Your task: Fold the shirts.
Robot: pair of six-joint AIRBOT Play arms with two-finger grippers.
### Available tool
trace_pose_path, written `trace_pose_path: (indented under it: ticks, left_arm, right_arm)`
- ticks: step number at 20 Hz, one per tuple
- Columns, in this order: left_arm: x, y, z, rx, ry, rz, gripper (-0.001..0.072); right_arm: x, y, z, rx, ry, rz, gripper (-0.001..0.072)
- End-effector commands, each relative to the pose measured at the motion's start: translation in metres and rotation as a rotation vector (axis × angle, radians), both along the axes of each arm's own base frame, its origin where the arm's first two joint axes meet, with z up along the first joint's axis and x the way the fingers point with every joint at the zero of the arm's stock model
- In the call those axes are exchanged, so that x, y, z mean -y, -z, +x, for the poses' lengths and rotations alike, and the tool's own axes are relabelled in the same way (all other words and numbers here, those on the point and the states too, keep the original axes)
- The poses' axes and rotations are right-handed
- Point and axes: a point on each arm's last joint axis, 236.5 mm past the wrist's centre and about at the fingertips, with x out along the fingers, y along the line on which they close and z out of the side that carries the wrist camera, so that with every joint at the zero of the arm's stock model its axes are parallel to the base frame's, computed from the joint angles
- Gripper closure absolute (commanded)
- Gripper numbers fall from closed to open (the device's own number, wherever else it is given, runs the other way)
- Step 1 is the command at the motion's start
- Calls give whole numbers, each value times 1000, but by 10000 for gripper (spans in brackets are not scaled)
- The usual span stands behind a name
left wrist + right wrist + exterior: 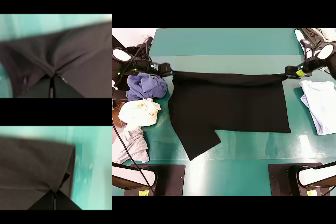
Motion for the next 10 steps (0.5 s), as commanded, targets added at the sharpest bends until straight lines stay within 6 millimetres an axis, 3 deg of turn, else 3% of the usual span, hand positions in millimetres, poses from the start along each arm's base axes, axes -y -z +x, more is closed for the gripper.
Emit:
trace_pose_path:
  ticks: [1, 3, 6, 7, 8, 9, 10]
  left_arm:
    - [-17, 31, -41, -170, 75, 117, 683]
    - [-15, 44, -51, -208, 78, 110, 683]
    - [-14, 55, -60, -247, 68, 99, 681]
    - [-13, 55, -62, -269, 50, 88, 557]
    - [-13, 55, -65, -291, 29, 76, 246]
    - [-12, 55, -68, -311, 21, 69, 151]
    - [-12, 55, -72, -331, 28, 70, 179]
  right_arm:
    - [-5, 26, -39, -145, -29, -16, 698]
    - [-6, 43, -52, -176, -21, -11, 698]
    - [-8, 51, -57, -174, -15, -3, 694]
    - [-13, 50, -57, -174, -11, 20, 691]
    - [-19, 49, -58, -178, -7, 50, 652]
    - [-24, 47, -59, -182, -1, 85, 505]
    - [-28, 45, -61, -191, 13, 125, 373]
